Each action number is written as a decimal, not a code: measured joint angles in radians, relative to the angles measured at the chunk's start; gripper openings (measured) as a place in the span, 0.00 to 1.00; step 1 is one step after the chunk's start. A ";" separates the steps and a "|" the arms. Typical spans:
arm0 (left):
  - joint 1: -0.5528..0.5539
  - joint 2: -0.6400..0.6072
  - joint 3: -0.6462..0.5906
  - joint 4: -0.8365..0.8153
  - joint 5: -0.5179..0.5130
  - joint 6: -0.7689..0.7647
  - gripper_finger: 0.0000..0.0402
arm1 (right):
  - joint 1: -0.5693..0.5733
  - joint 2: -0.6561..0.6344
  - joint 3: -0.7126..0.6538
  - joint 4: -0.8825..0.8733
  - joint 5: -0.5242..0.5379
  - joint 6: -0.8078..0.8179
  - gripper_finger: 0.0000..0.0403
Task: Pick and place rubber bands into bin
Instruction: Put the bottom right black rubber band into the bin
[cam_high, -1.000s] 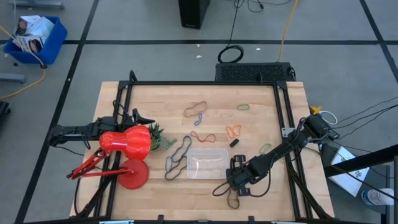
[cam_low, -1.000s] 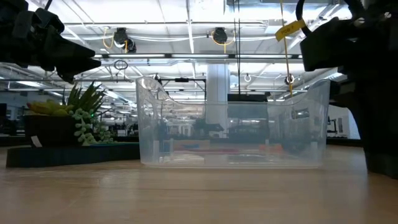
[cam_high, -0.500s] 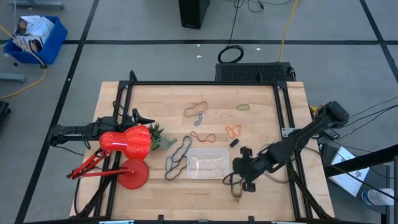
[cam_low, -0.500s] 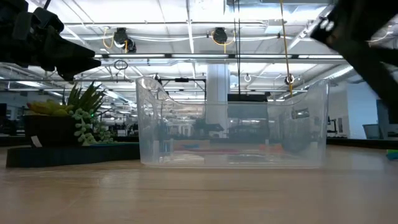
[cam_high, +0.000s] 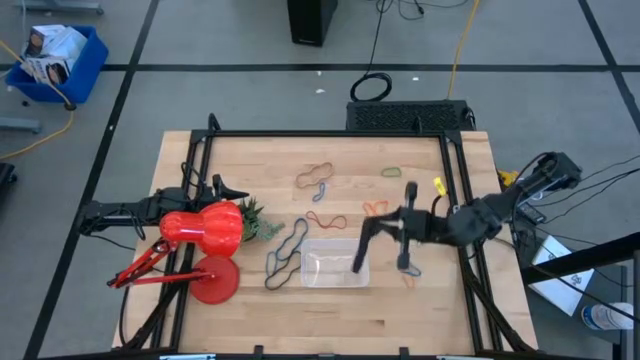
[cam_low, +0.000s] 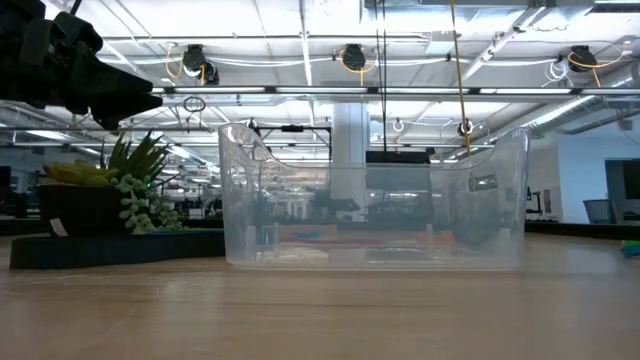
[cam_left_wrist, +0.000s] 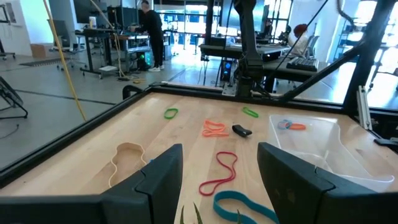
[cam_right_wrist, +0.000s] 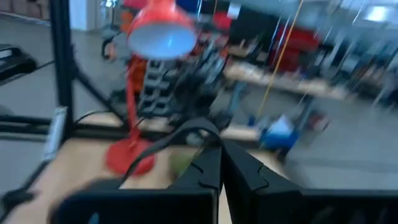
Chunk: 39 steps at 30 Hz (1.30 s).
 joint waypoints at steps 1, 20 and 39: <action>0.000 0.000 0.000 0.000 0.000 0.000 0.53 | -0.015 0.001 0.000 0.042 -0.001 -0.046 0.00; 0.000 0.000 0.000 0.000 -0.002 -0.010 0.53 | -0.214 0.384 0.065 0.054 -0.349 -0.006 0.00; 0.000 0.000 0.000 0.000 -0.001 -0.034 0.53 | -0.205 0.690 0.064 -0.087 -0.444 0.275 0.00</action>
